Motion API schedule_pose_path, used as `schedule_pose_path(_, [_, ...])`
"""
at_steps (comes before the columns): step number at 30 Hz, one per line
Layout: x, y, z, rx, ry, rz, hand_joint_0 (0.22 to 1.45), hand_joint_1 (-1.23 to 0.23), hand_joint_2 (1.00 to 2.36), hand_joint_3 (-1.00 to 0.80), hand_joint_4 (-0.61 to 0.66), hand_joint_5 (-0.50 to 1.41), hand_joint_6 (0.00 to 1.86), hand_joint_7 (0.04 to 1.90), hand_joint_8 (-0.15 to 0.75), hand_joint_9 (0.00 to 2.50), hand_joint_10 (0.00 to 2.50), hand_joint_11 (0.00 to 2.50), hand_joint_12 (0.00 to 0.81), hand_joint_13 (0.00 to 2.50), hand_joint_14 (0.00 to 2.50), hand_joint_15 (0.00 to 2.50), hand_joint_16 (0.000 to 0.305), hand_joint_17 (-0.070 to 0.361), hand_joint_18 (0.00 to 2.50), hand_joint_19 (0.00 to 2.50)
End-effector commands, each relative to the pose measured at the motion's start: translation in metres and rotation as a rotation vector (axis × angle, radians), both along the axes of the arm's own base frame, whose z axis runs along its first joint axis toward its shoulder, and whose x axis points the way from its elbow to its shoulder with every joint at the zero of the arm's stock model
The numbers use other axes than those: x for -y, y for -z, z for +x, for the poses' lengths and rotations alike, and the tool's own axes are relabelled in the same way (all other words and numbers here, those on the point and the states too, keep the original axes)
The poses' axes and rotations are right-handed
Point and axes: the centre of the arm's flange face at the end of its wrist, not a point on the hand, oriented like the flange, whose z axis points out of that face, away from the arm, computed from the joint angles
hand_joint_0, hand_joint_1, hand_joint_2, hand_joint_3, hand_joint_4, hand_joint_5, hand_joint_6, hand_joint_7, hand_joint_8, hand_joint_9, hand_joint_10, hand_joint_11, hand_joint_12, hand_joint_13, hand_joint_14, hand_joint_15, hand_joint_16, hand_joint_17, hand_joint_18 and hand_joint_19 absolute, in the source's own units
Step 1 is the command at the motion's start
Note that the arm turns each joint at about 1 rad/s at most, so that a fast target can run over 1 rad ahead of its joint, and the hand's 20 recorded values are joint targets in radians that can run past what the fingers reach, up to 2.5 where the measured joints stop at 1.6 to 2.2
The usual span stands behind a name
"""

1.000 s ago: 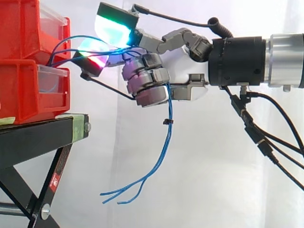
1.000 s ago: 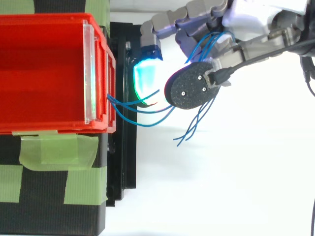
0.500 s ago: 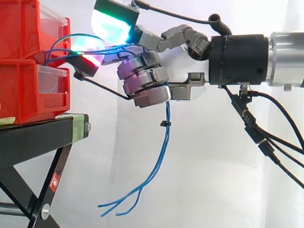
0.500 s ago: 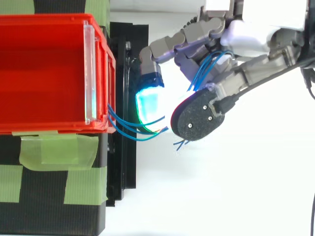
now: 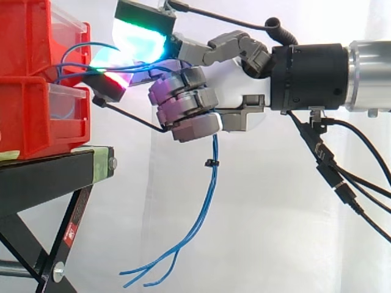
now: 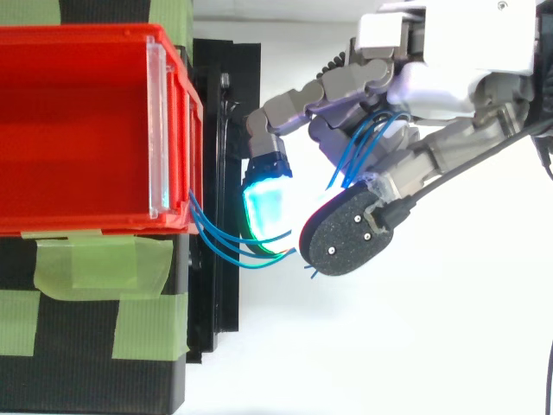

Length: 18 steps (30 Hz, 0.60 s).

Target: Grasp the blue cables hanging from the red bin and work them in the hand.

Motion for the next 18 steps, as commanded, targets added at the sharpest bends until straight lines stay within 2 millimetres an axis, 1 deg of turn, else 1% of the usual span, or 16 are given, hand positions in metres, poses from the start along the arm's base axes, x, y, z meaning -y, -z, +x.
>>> schedule_pose_path(1, [-0.001,0.0,0.0,-0.003,-0.001,0.0,0.88,-0.66,1.02,-0.47,0.16,0.4,0.51,1.35,0.362,0.74,2.5,2.03,0.427,0.91,2.5,1.54,0.046,0.104,1.44,1.28])
schedule_pose_path(2, [-0.002,0.0,0.0,-0.004,-0.003,0.0,0.88,-0.66,1.02,-0.42,0.15,0.39,0.55,1.34,0.362,0.74,2.5,2.0,0.428,0.91,2.5,1.54,0.046,0.103,1.44,1.28])
schedule_pose_path(5, [-0.004,0.001,-0.001,-0.01,-0.006,-0.001,0.87,-0.66,1.02,-0.39,0.15,0.39,0.62,1.33,0.362,0.74,2.5,2.03,0.427,0.91,2.5,1.53,0.046,0.103,1.45,1.27])
schedule_pose_path(8, [-0.006,0.001,0.0,-0.012,-0.01,-0.001,0.87,-0.66,1.02,-0.38,0.15,0.38,0.64,1.33,0.358,0.75,2.5,2.02,0.421,0.91,2.5,1.54,0.046,0.103,1.45,1.27])
schedule_pose_path(9, [-0.007,-0.005,-0.001,-0.003,-0.012,-0.003,0.87,-0.66,1.02,-0.37,0.15,0.38,0.64,1.33,0.358,0.75,2.5,2.02,0.428,0.91,2.5,1.53,0.047,0.105,1.45,1.26])
schedule_pose_path(10, [-0.008,-0.004,-0.001,-0.004,-0.013,-0.003,0.87,-0.66,1.02,-0.38,0.15,0.38,0.65,1.33,0.358,0.75,2.5,2.02,0.424,0.91,2.5,1.54,0.046,0.104,1.45,1.27])
schedule_pose_path(11, [-0.01,-0.01,-0.002,0.005,-0.013,-0.004,0.87,-0.66,1.02,-0.38,0.15,0.38,0.65,1.32,0.357,0.75,2.5,2.02,0.429,0.91,2.5,1.55,0.047,0.105,1.45,1.26])
schedule_pose_path(12, [-0.011,-0.011,-0.002,0.007,-0.013,-0.004,0.87,-0.66,1.02,-0.38,0.15,0.38,0.66,1.32,0.358,0.75,2.5,2.02,0.429,0.91,2.5,1.55,0.047,0.105,1.45,1.26])
schedule_pose_path(18, [-0.014,-0.011,-0.002,0.002,-0.023,-0.006,0.87,-0.66,1.02,-0.35,0.14,0.38,0.67,1.33,0.365,0.74,2.5,2.05,0.429,0.91,2.5,1.56,0.046,0.103,1.44,1.26])
